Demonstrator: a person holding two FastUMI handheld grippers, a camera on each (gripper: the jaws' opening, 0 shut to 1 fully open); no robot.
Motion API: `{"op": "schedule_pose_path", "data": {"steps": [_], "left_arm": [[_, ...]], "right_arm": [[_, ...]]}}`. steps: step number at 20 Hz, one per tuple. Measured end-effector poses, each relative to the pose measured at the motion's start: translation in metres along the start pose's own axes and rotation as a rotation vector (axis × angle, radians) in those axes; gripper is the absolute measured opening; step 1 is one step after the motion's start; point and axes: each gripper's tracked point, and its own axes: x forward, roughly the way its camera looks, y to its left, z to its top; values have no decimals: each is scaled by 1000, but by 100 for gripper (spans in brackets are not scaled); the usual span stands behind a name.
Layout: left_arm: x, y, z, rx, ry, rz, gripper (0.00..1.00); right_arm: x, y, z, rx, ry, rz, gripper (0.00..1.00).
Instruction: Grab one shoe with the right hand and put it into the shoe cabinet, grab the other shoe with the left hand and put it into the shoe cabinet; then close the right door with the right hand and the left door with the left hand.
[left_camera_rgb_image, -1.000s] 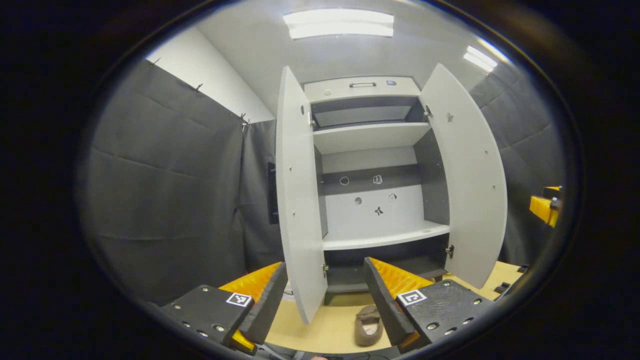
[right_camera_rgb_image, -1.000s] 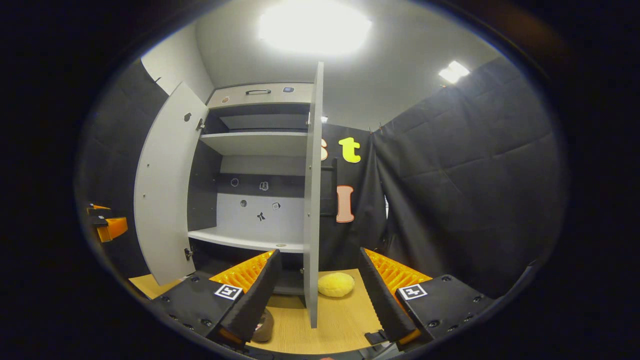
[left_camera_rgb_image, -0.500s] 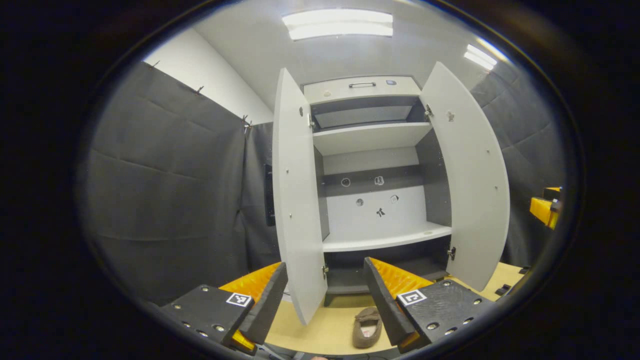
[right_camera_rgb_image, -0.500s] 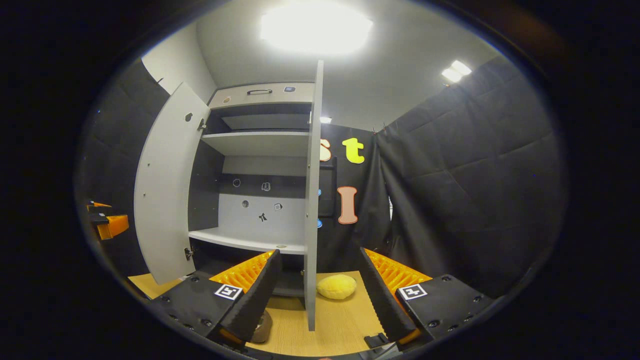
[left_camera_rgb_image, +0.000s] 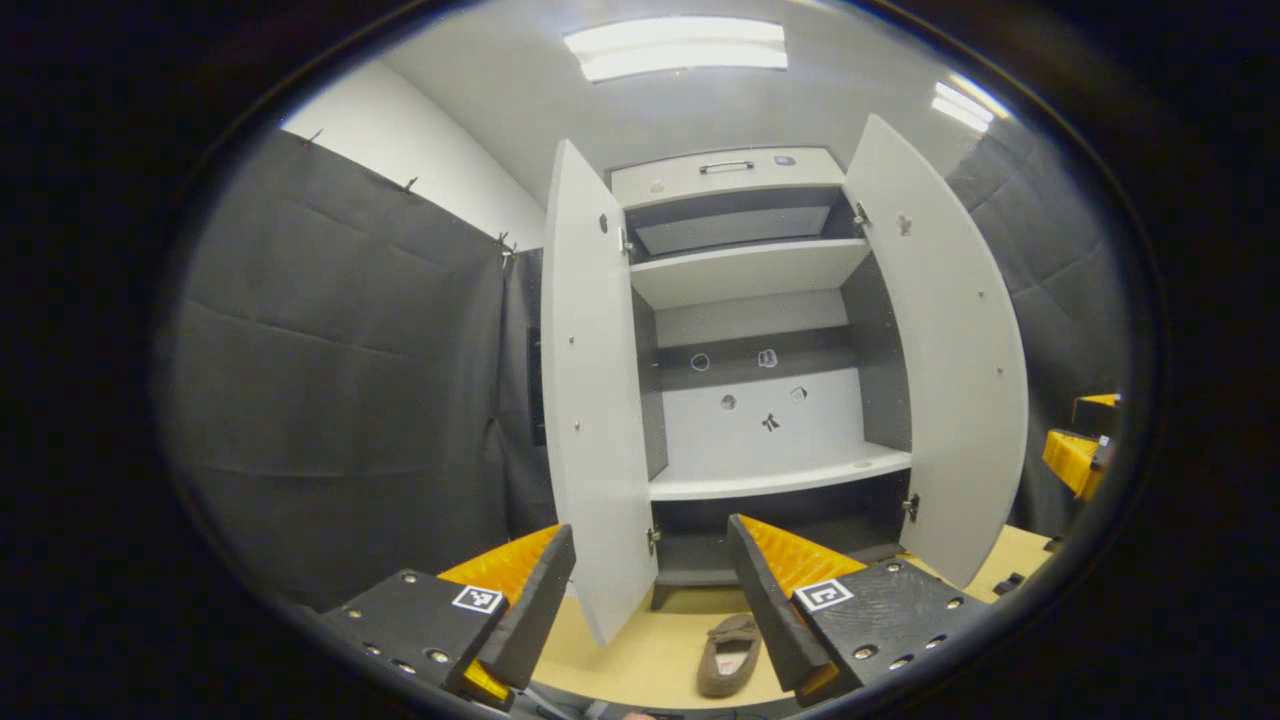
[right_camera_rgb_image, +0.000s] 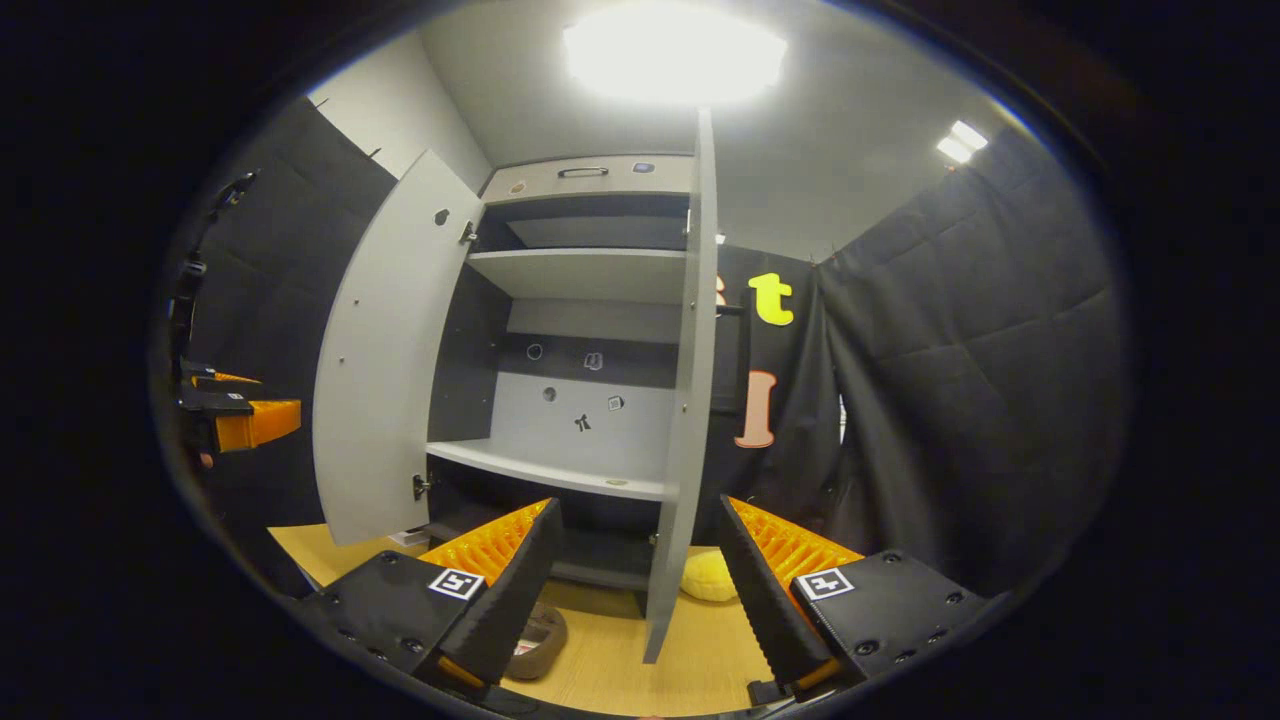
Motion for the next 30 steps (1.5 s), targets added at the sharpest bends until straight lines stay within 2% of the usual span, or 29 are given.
{"op": "schedule_pose_path", "data": {"steps": [7, 12, 20, 30], "left_arm": [[2, 23, -1, 40, -13, 51, 89], [17, 59, -11, 54, -5, 100, 89], [39, 104, -35, 50, 36, 161, 89], [41, 144, -61, 46, 87, 228, 89]], "right_arm": [[24, 60, -33, 43, 93, 142, 98], [53, 104, -76, 88, 207, 213, 98], [78, 149, -174, 43, 463, 284, 97], [98, 177, -254, 44, 694, 295, 98]]}}
